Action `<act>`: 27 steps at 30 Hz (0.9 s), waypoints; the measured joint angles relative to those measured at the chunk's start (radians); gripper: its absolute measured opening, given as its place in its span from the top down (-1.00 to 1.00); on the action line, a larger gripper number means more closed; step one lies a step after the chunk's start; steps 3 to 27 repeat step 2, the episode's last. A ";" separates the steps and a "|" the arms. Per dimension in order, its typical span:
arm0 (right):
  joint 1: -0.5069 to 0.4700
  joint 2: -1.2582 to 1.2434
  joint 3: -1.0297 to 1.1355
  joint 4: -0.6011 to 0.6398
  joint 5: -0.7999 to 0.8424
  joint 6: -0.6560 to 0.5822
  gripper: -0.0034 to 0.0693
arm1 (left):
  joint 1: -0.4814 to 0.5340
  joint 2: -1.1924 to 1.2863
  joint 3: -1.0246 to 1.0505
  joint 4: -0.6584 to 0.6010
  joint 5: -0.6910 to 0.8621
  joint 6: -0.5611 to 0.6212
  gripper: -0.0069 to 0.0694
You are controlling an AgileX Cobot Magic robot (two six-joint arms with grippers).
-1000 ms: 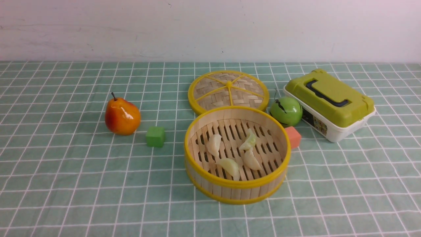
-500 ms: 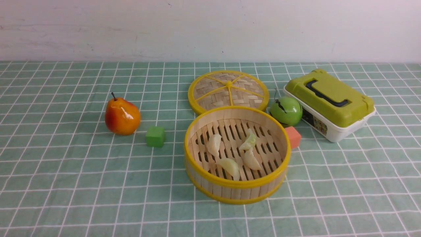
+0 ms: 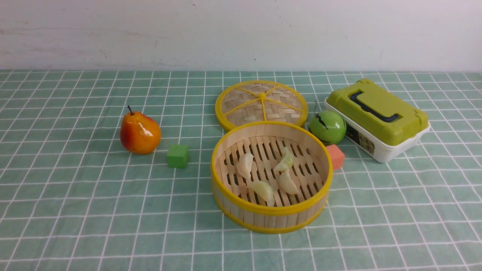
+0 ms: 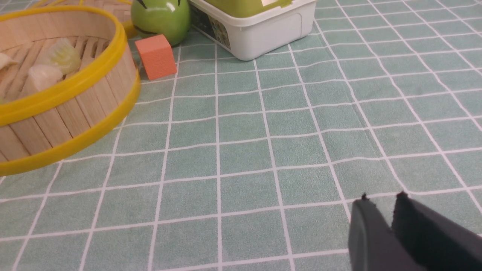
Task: Put the dumplings into the steamer on the table with the blue tablecloth.
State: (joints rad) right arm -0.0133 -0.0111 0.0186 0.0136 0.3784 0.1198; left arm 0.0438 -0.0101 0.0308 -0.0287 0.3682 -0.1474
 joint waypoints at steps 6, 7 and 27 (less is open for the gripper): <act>0.000 0.000 0.000 0.000 0.000 0.000 0.61 | 0.000 0.000 0.000 0.000 0.000 0.000 0.84; 0.000 0.000 0.000 0.000 0.000 0.000 0.61 | 0.000 0.000 0.000 0.000 0.000 0.000 0.84; 0.000 0.000 0.000 0.000 0.000 0.000 0.61 | 0.000 0.000 0.000 0.000 0.000 0.000 0.84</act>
